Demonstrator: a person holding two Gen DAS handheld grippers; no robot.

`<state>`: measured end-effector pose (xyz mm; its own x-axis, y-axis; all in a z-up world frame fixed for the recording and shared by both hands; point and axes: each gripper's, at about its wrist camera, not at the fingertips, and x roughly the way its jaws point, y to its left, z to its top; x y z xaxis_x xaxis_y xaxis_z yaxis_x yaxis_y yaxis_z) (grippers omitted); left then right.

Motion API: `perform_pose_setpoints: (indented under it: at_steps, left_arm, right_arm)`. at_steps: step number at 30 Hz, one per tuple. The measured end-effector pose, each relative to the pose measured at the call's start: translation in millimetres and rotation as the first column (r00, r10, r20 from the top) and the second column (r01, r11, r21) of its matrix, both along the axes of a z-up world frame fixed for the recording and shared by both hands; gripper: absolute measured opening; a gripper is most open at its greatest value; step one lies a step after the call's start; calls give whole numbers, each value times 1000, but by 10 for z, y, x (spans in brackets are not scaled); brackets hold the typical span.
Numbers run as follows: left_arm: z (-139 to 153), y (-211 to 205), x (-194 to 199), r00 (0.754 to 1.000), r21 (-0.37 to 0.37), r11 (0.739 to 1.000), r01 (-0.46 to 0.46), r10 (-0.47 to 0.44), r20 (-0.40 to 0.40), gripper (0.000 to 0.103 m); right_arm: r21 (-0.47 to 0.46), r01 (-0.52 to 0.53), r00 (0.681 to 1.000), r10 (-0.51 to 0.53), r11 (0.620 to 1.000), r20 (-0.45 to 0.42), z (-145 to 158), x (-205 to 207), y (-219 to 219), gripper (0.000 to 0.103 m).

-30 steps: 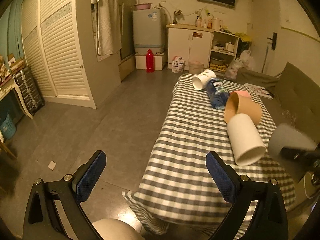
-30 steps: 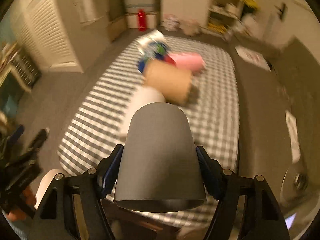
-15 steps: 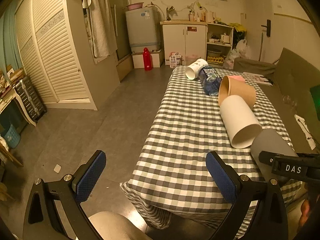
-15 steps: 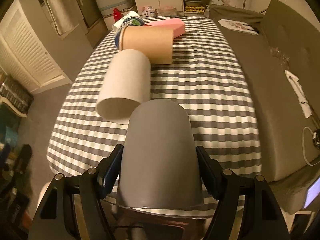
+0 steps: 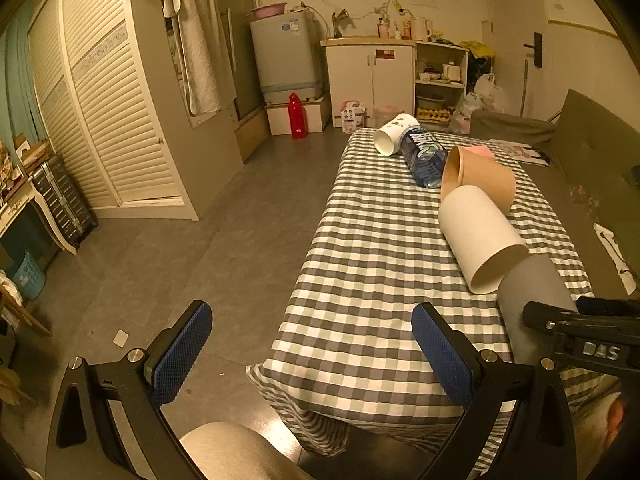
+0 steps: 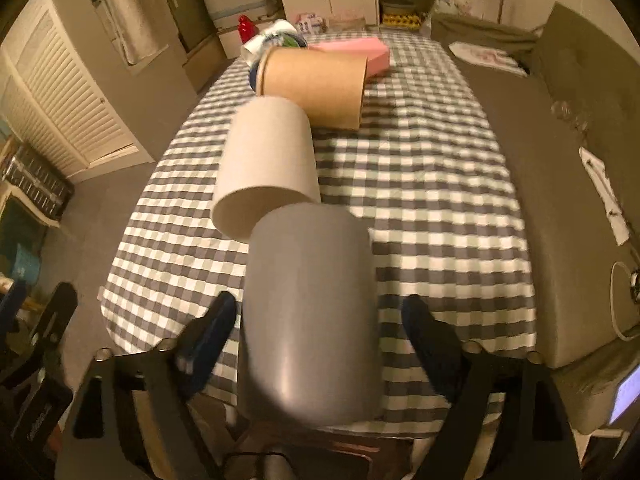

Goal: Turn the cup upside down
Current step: 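Lift the grey cup with the right gripper and rotate it toward the left gripper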

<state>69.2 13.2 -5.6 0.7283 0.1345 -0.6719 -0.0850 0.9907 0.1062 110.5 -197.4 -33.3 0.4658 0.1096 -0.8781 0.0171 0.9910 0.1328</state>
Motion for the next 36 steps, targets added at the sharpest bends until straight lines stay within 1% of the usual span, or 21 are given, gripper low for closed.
perform_pose_setpoints:
  at_steps: [3, 5, 7, 9, 11, 15, 17, 18, 21, 25, 27, 32, 34, 36]
  left_arm:
    - [61, -50, 3, 1000, -23, 1000, 10, -10, 2, 103]
    - [106, -111, -12, 1000, -30, 999, 16, -16, 7, 103]
    - [165, -203, -18, 1000, -18, 1000, 22, -22, 14, 103]
    - [202, -299, -18, 1000, -4, 1000, 18, -18, 10, 103]
    - [250, -382, -2, 1000, -14, 1000, 23, -23, 1, 103]
    - [347, -631, 36, 998, -32, 998, 63, -63, -19, 103]
    - [387, -782, 86, 995, -42, 995, 90, -92, -40, 103]
    - [394, -875, 130, 993, -46, 994, 102, -105, -63, 103]
    - [381, -1088, 247, 985, -36, 991, 127, -130, -114, 103]
    - [275, -1300, 446, 966, -74, 987, 142, -155, -205, 103]
    - [208, -1354, 520, 961, -76, 988, 137, -151, -232, 102]
    - [22, -1512, 701, 931, -74, 986, 151, -167, -323, 101]
    - [-35, -1565, 737, 921, -74, 984, 162, -178, -346, 101]
    - [-128, -1615, 790, 906, -82, 982, 172, -190, -378, 101]
  right_arm:
    - [-13, -15, 999, 16, 1000, 34, 163, -90, -56, 86]
    - [-5, -17, 998, 17, 1000, 55, 271, -149, -128, 87]
    - [-4, -15, 998, 15, 1000, 60, 359, -189, -205, 87]
    - [-22, -3, 998, 4, 1000, 65, 450, -252, -326, 88]
    - [-40, 0, 998, 2, 999, 67, 500, -300, -417, 88]
    - [-107, 11, 997, -3, 994, 83, 601, -409, -641, 88]
    - [-127, 16, 996, -5, 992, 90, 628, -451, -732, 88]
    - [-135, 20, 995, -8, 991, 95, 637, -472, -790, 88]
    - [-140, 35, 995, -21, 990, 103, 634, -506, -950, 88]
    - [-109, 61, 995, -51, 992, 90, 527, -515, -1151, 88]
    - [-92, 71, 995, -64, 993, 76, 462, -506, -1225, 88]
    - [-58, 92, 995, -90, 994, 41, 281, -449, -1360, 88]
    - [-49, 98, 995, -96, 994, 33, 233, -412, -1399, 88]
    - [-35, 100, 995, -99, 994, 25, 187, -373, -1426, 88]
